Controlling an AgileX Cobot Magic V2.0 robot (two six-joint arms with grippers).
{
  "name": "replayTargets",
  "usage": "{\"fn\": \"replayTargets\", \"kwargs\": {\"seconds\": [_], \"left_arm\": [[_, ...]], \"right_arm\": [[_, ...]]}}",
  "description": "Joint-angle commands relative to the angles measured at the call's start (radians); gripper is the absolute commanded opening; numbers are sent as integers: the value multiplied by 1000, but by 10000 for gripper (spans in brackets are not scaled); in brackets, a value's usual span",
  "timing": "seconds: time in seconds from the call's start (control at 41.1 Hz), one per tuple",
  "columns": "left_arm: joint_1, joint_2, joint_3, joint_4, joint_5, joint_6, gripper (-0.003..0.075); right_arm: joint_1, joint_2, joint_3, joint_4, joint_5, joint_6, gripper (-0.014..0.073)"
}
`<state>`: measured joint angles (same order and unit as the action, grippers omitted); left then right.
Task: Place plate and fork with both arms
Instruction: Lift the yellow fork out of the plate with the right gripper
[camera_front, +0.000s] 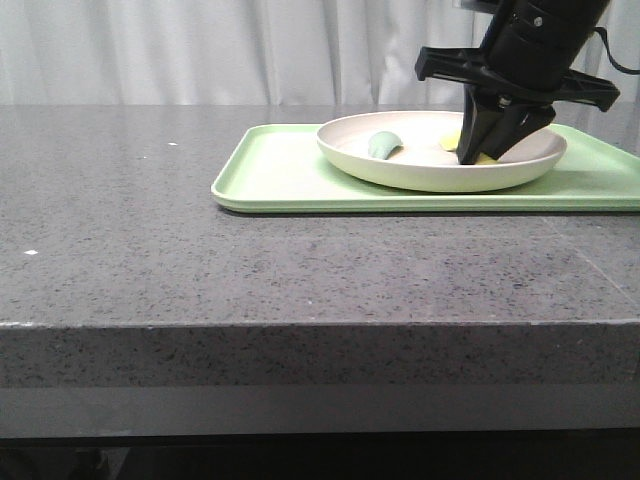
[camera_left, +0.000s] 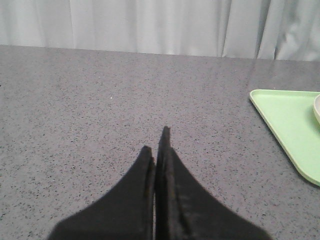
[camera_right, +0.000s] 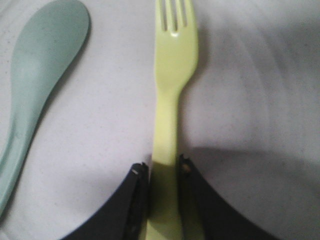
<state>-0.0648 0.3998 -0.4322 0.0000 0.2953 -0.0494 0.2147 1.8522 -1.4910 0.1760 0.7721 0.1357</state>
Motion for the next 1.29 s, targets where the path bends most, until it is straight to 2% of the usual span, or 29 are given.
{"fn": "replayTargets", "kwargs": {"seconds": [0.0,0.511,0.681,0.974,1.266], "left_arm": [[0,5,-27,-6,-87,1,-18],[0,5,-27,-6,-87,1,-18],[0,5,-27,-6,-87,1,-18],[0,5,-27,-6,-87,1,-18],[0,5,-27,-6,-87,1,-18]], "right_arm": [[-4,-62,-29,3,-31,-4,-101],[-5,-120,-31,1,-37,-4,-101],[-46,-153,-45,-9,-27,-4,-101],[-176,-181,-61,-78,11,-11,-101],[-192,-98,-61,-141,30,-48,-101]]}}
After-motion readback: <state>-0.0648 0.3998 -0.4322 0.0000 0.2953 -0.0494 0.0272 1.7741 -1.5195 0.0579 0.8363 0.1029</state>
